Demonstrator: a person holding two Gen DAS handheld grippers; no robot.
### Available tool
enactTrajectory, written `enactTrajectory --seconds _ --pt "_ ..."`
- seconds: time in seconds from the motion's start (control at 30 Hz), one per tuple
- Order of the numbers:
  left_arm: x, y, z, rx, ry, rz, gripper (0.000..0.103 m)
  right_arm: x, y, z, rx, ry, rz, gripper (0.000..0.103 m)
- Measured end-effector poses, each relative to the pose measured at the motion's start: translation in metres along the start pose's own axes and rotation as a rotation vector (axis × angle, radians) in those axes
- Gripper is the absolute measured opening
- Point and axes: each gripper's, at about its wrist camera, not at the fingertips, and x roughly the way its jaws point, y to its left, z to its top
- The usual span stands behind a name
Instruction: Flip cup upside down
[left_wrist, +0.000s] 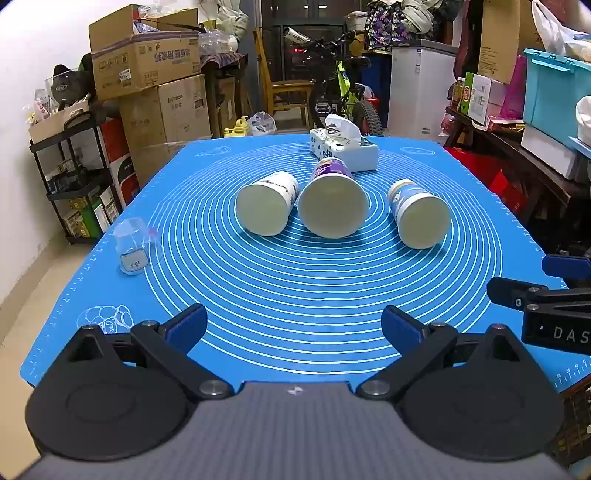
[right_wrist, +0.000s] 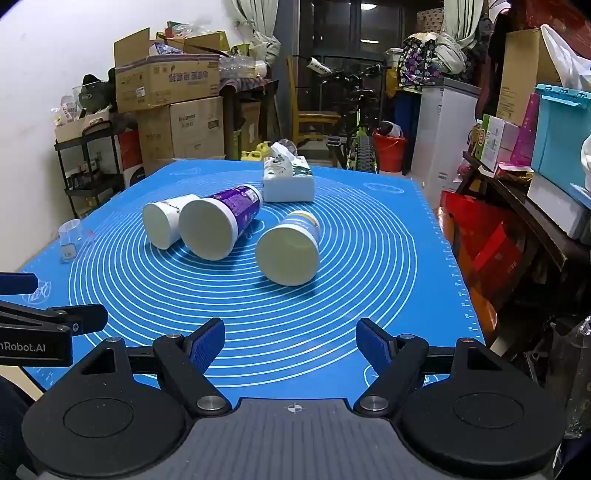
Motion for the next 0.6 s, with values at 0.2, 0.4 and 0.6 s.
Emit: enactTrajectory --seconds 0.2,0.4,0.6 --pt "0.0000 -0.0015 0.0009 0.006 -0.003 0.004 0.100 0.0004 0.0004 0.0001 -0.002 0.005 -0.001 0.081" --pt "0.0021 0.0001 0.0018 0.001 0.003 0.000 0.100 0.0008 0.0005 0.0002 -0.003 0.005 -0.004 0.081" --pt "0.0009 0.0005 0.0016 0.003 0.005 0.004 0.100 0.0014 0.0005 0.0003 -0.004 0.005 -0.004 0.081"
